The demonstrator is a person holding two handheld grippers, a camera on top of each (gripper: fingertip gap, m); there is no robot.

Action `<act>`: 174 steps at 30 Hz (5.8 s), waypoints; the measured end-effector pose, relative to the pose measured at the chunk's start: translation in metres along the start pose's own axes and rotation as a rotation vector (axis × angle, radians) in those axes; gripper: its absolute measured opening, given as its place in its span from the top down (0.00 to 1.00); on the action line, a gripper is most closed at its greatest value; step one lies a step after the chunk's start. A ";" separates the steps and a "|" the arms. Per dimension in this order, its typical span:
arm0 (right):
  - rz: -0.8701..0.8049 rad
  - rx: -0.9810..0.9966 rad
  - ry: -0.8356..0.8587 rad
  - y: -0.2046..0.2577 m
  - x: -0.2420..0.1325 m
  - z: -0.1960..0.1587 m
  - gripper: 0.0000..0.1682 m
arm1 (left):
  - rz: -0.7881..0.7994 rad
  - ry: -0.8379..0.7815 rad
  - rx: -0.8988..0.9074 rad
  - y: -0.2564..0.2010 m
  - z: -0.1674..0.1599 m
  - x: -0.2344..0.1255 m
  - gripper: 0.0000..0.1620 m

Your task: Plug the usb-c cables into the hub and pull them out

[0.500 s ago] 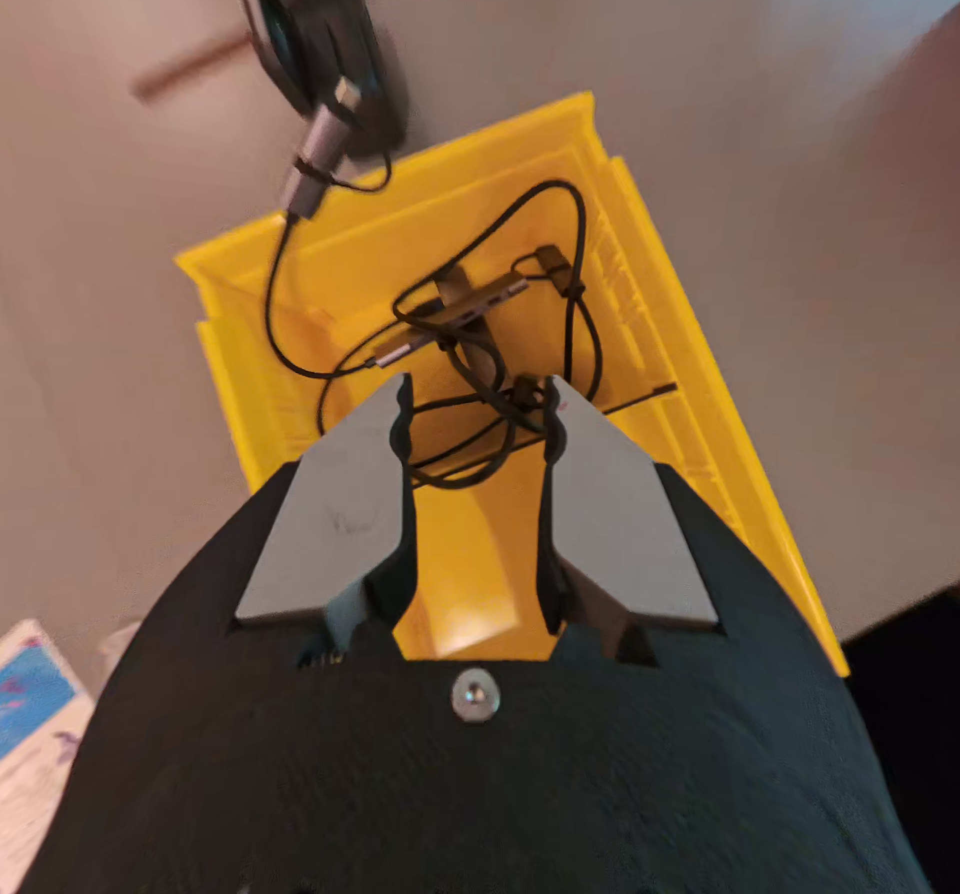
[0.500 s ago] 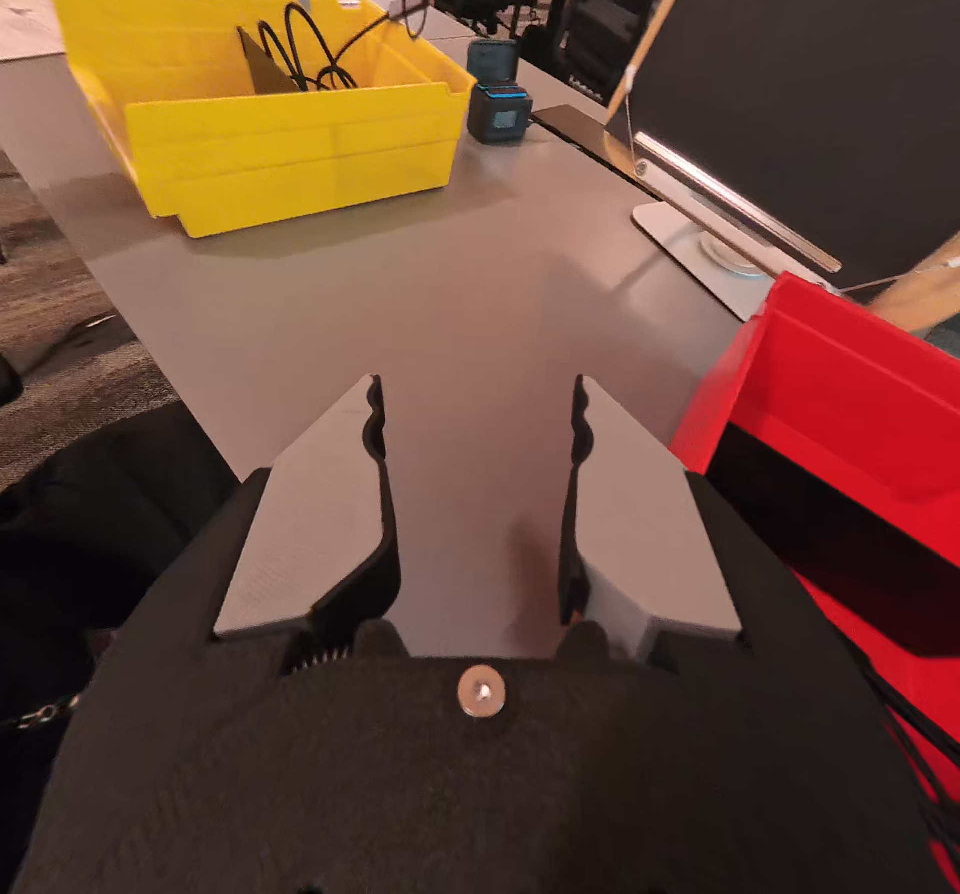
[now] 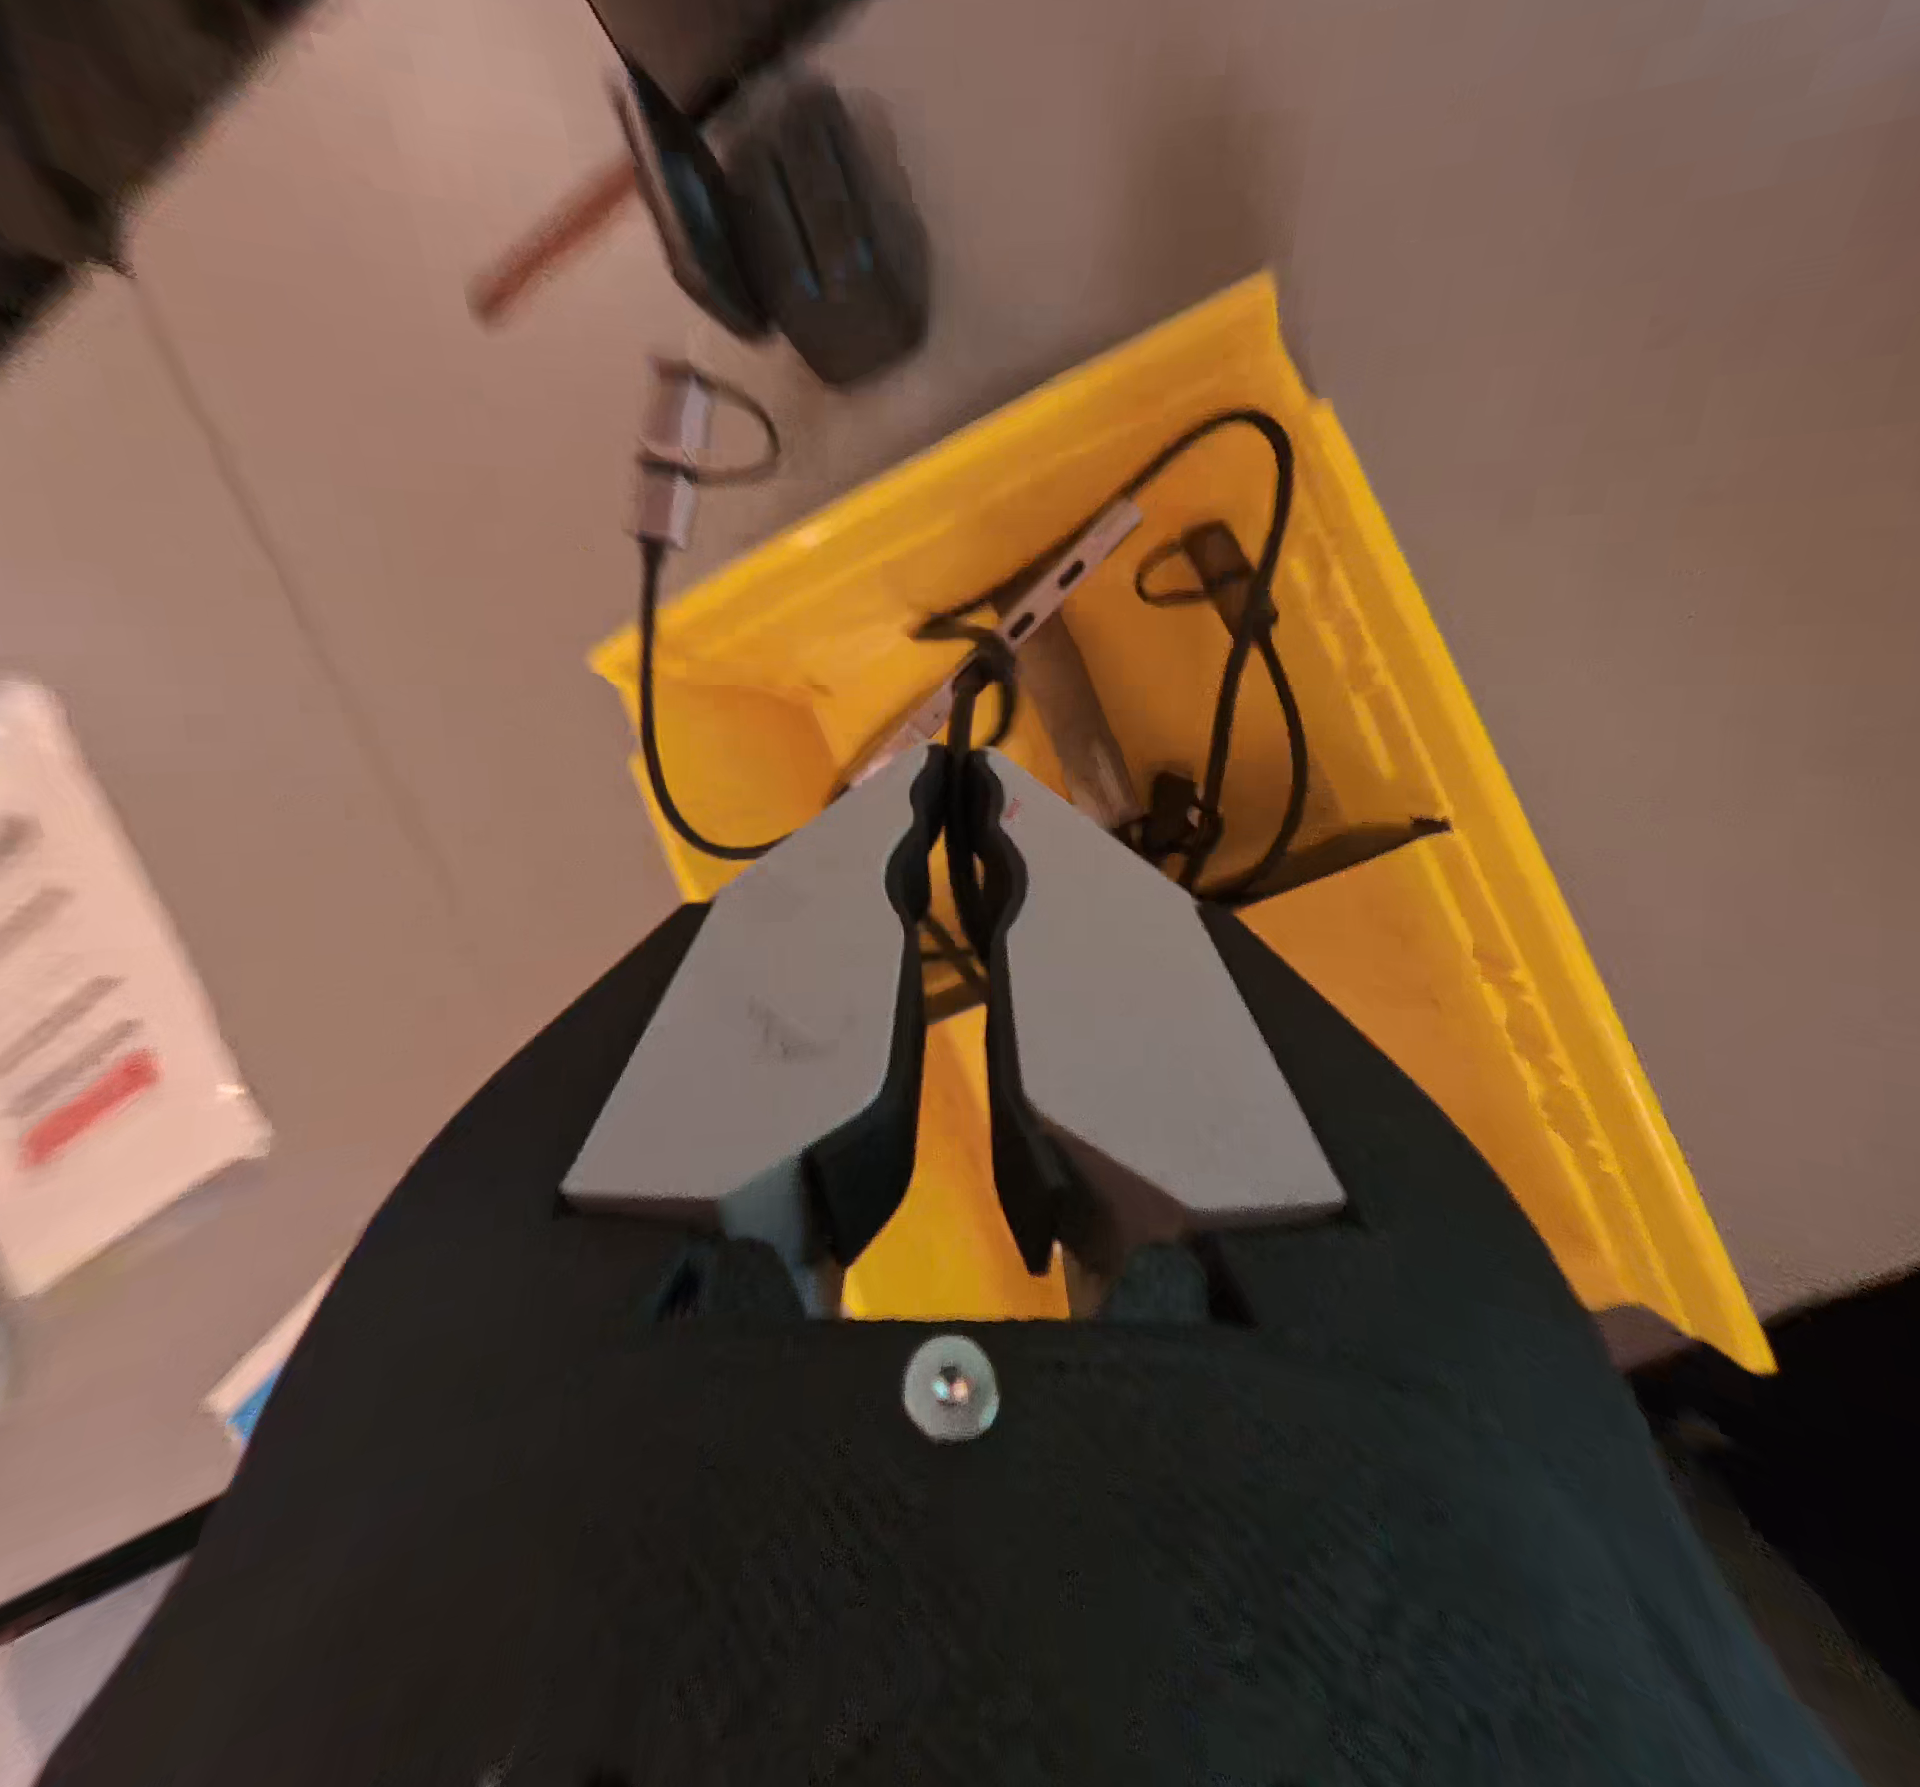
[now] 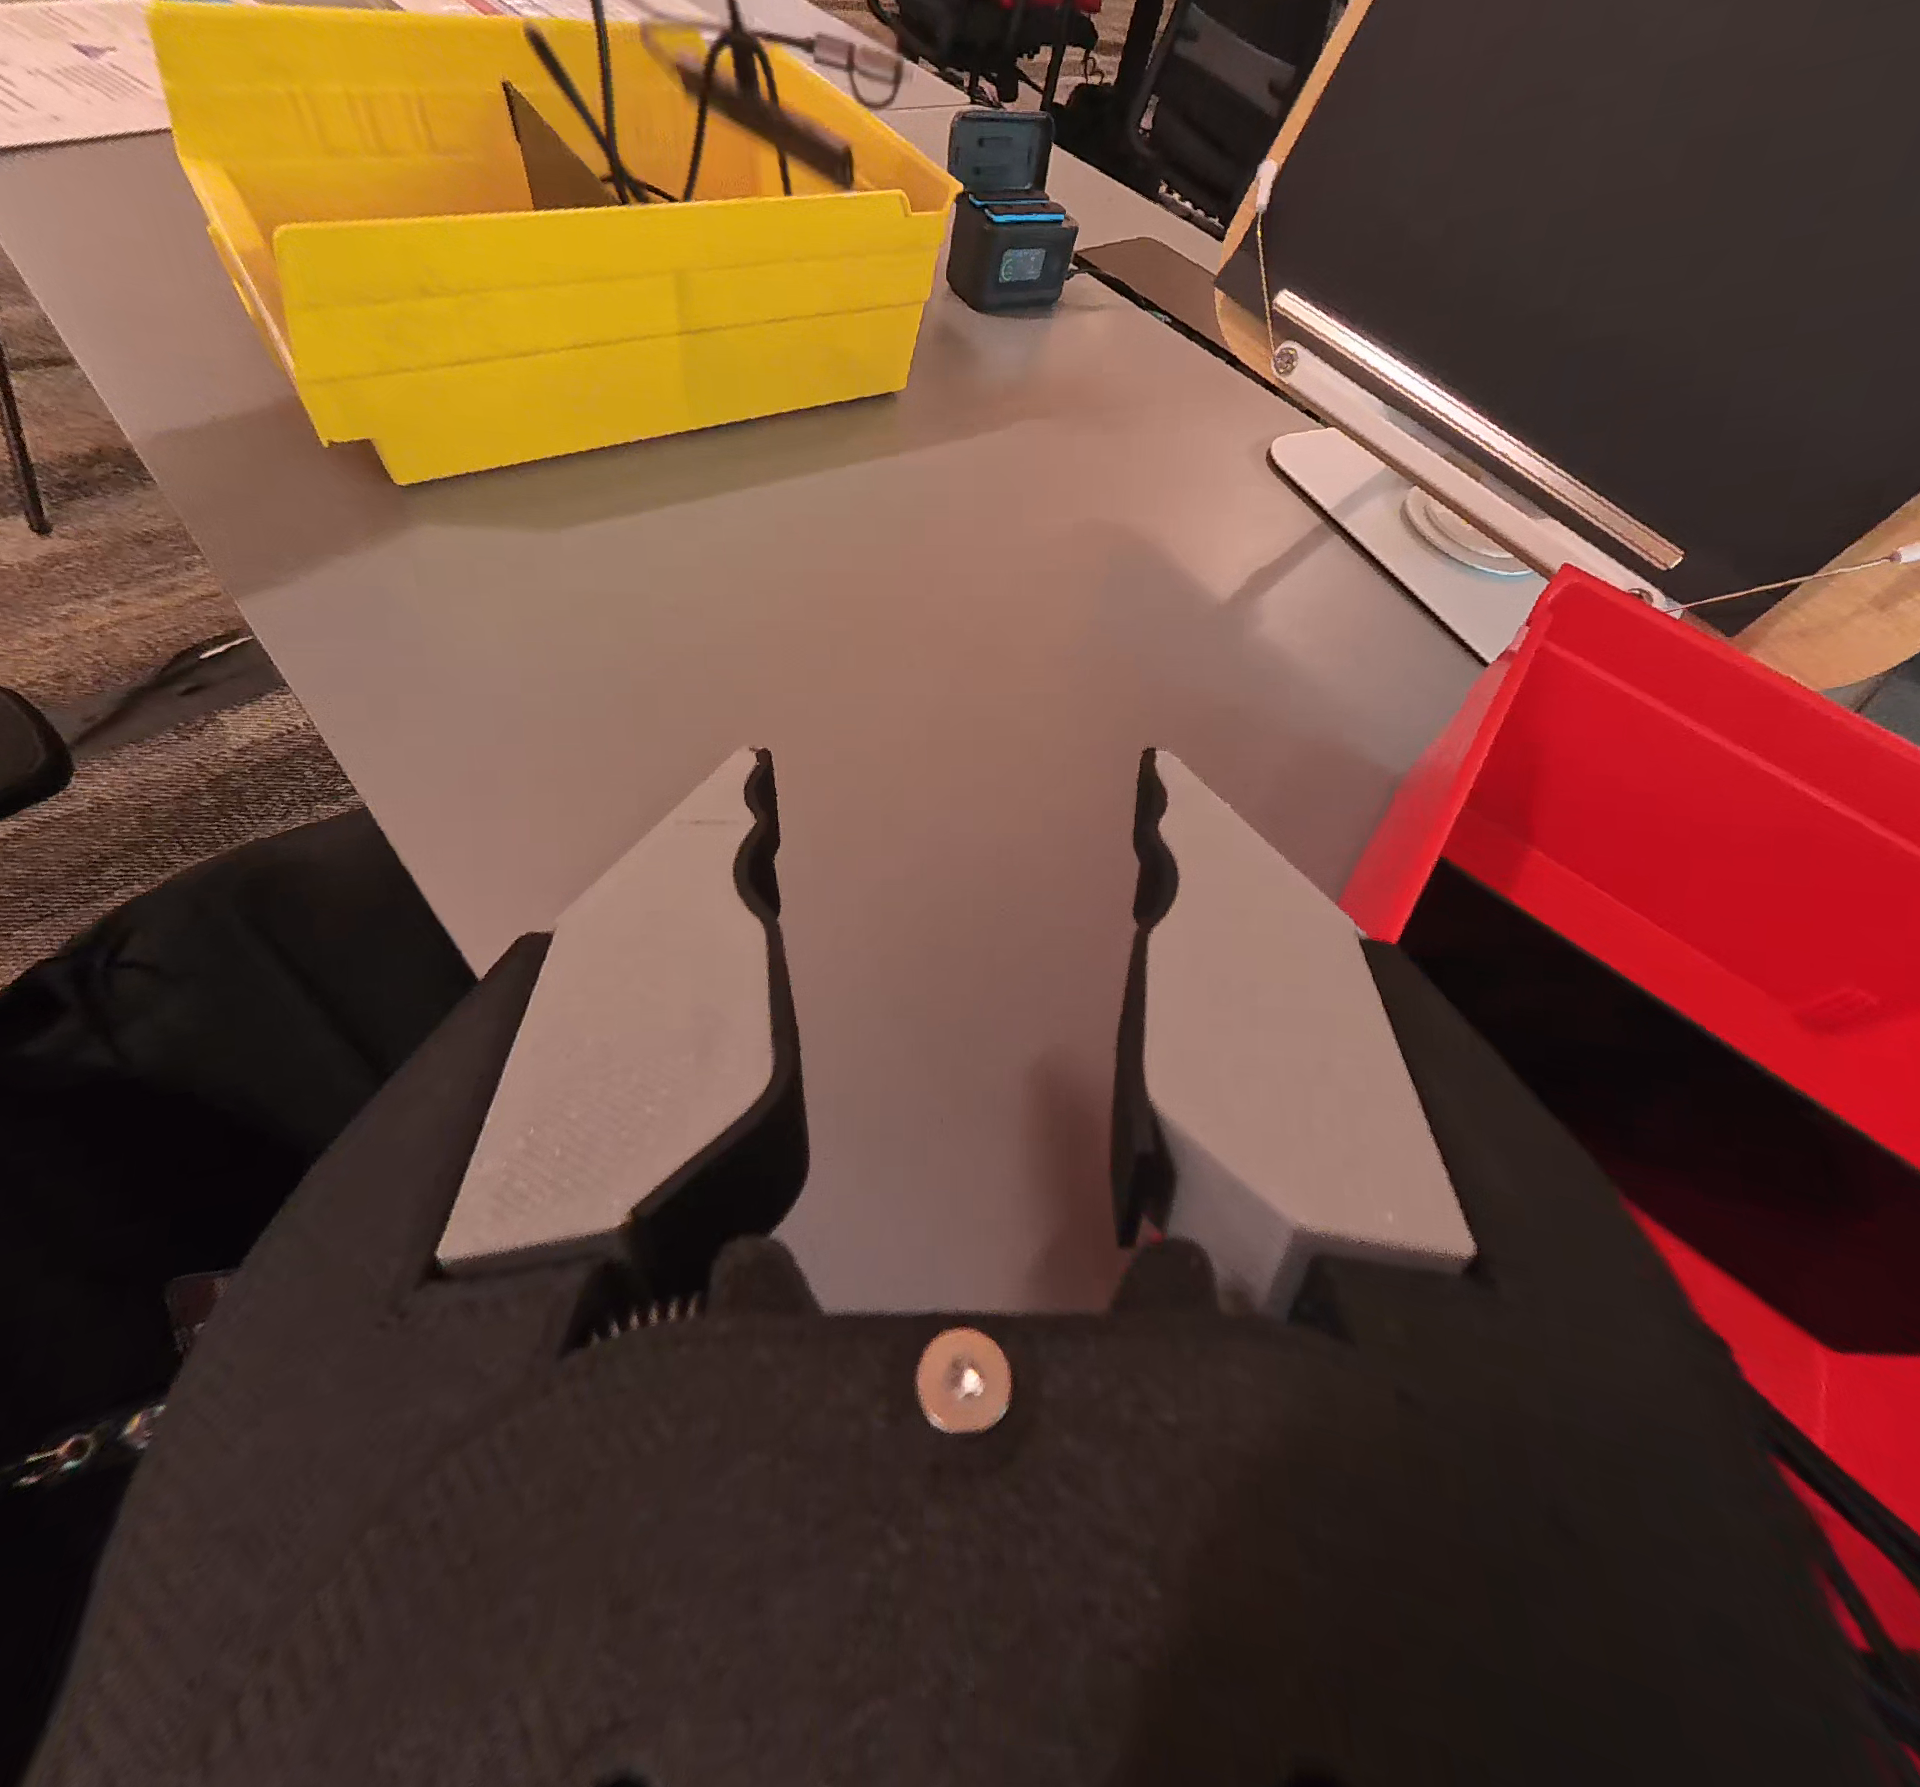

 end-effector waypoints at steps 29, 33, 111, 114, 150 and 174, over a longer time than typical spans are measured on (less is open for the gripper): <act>0.122 0.044 -0.002 0.016 0.014 0.003 0.62 | 0.768 -0.019 0.553 -0.003 -0.009 -0.052 0.99; 0.130 0.075 -0.022 0.010 0.017 0.005 0.62 | 0.807 -0.297 0.536 -0.021 0.013 -0.106 1.00; 0.696 0.113 -0.423 -0.008 0.030 0.044 0.96 | -0.901 -0.736 0.443 -0.281 -0.033 -0.035 0.94; 0.775 0.156 -0.384 -0.007 0.037 0.042 0.96 | -0.954 -0.753 0.405 -0.283 -0.039 -0.029 0.95; 0.101 0.035 -0.323 -0.007 0.066 0.059 0.79 | -0.146 -0.881 0.315 -0.280 -0.031 0.007 0.96; 0.263 0.156 -0.060 -0.050 0.195 0.003 0.94 | 0.034 -0.640 0.375 -0.267 -0.005 0.125 0.95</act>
Point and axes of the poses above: each gripper's, where its closed fingertips meet, x out along the fingers, z out of its top, y = z × x across the jaws, the point moved 9 cm from there along -x, back along the fingers, and after that the axes turned 5 degrees about -x, right-handed, at the moved point
